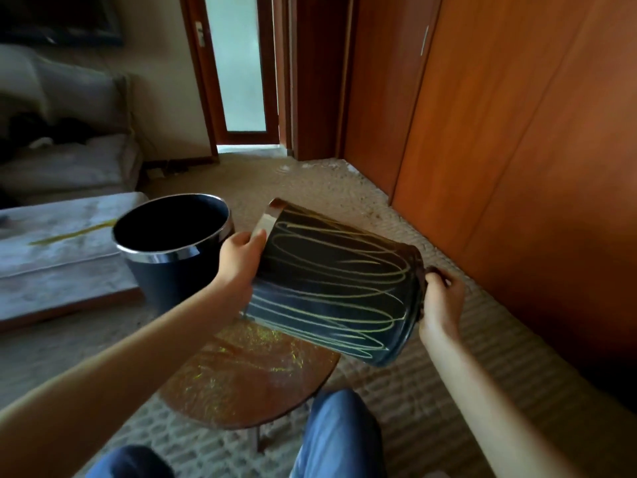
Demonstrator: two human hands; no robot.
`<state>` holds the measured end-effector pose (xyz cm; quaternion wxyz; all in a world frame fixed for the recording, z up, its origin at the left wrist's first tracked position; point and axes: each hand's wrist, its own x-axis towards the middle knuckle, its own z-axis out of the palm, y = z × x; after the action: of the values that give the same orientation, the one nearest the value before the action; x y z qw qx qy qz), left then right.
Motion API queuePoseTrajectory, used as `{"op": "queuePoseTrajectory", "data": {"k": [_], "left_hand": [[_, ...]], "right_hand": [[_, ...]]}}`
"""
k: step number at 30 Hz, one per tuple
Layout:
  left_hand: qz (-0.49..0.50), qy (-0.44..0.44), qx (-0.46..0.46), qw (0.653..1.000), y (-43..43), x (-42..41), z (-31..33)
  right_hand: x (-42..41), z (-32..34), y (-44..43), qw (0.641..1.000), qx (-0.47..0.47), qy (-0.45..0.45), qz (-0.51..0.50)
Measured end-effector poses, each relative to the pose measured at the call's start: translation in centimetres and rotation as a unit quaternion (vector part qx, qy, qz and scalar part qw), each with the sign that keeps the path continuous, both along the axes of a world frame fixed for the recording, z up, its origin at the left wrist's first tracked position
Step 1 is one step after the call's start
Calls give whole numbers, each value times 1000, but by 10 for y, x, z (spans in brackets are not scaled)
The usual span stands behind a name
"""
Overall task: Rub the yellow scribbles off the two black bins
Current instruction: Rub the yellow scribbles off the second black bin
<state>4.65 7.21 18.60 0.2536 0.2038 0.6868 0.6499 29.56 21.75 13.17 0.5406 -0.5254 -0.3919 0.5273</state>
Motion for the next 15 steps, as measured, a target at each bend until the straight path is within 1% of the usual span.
{"op": "queuePoseTrajectory", "data": {"k": [2,5,9,10,15], "left_hand": [[13,-43,10,999,-35,11,-8],[41,-77,9,996,-84,21,-25],[71,-126,-10,990,-128,15,-51],[84,-140,-14,986,-137,10,-57],[135,-225,-7,965,-168,-18,-86]], "right_hand": [[-1,9,-7,999,-4,-35,34],[-10,13,-22,991,-31,-77,102],[-31,5,-42,981,-118,-60,145],[-39,2,-48,978,-127,-59,156],[-84,-4,-68,970,-105,-83,204]]}}
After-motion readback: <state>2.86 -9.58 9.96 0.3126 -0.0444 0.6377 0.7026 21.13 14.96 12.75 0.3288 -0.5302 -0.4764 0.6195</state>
